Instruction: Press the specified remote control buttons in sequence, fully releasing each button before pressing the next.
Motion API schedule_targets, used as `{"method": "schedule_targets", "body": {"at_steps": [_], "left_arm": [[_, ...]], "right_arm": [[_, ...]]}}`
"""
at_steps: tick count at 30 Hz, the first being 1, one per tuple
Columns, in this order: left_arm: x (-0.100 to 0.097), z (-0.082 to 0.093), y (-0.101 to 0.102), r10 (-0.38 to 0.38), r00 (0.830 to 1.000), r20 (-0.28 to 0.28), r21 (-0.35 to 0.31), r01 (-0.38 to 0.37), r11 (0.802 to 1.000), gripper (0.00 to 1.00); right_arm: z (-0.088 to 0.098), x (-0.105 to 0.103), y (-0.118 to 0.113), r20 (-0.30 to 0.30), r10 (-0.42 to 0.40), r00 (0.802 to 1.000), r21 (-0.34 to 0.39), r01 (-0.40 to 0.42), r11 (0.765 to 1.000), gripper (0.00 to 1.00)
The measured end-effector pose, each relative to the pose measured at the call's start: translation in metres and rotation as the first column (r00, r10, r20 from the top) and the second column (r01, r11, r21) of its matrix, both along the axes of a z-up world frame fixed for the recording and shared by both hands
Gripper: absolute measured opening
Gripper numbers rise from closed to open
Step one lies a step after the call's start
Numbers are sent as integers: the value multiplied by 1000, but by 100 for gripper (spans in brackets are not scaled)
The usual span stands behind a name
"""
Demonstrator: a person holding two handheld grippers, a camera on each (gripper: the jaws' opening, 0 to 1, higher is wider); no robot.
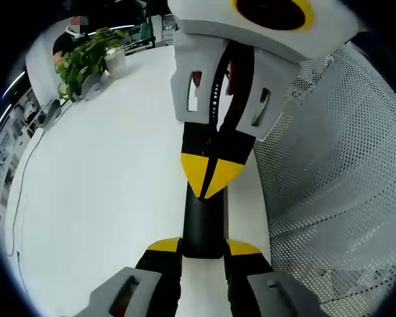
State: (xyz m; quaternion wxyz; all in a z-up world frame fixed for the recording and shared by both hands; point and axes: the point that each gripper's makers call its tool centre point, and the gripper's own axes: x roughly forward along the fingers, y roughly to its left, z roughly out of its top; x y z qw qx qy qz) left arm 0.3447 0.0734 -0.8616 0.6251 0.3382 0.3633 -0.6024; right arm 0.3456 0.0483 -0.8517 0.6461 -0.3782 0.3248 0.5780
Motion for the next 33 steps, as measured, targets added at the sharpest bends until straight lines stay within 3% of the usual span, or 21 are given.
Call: {"method": "schedule_targets", "body": {"at_steps": [2,5,7,10,12,15,25,33], "left_arm": [[0,0,0,1,1000,1,0,-1,1000,25],[0,0,0,2,1000,0,-1,-2,1000,25],[0,0,0,2,1000,0,-2,-2,1000,25],[0,0,0,0,1000,1,-2,0,1000,25],[0,0,0,0,1000,1,-2,0,1000,25],[-1,0,0,-1,1000,0,-2,1,1000,25],[0,0,0,0,1000,0,-3,0,1000,25],[0,0,0,3,1000,0,-5,-3,1000,25]], "right_arm": [[1,-1,0,-49,-46,998,23,47,999,0],[2,0,-1,-84,-57,995,40,60,997,0],[3,-7,0,-139,-71,988,68,81,994,3],[1,-2,-8,-62,-62,996,49,66,997,15],[-1,-4,-15,-90,-74,993,28,77,997,19],[-9,-3,-28,-83,-73,994,-16,72,997,25],[-8,1,-54,-98,-107,989,-20,106,994,24],[-10,0,-57,-112,-111,987,-16,110,994,22]]}}
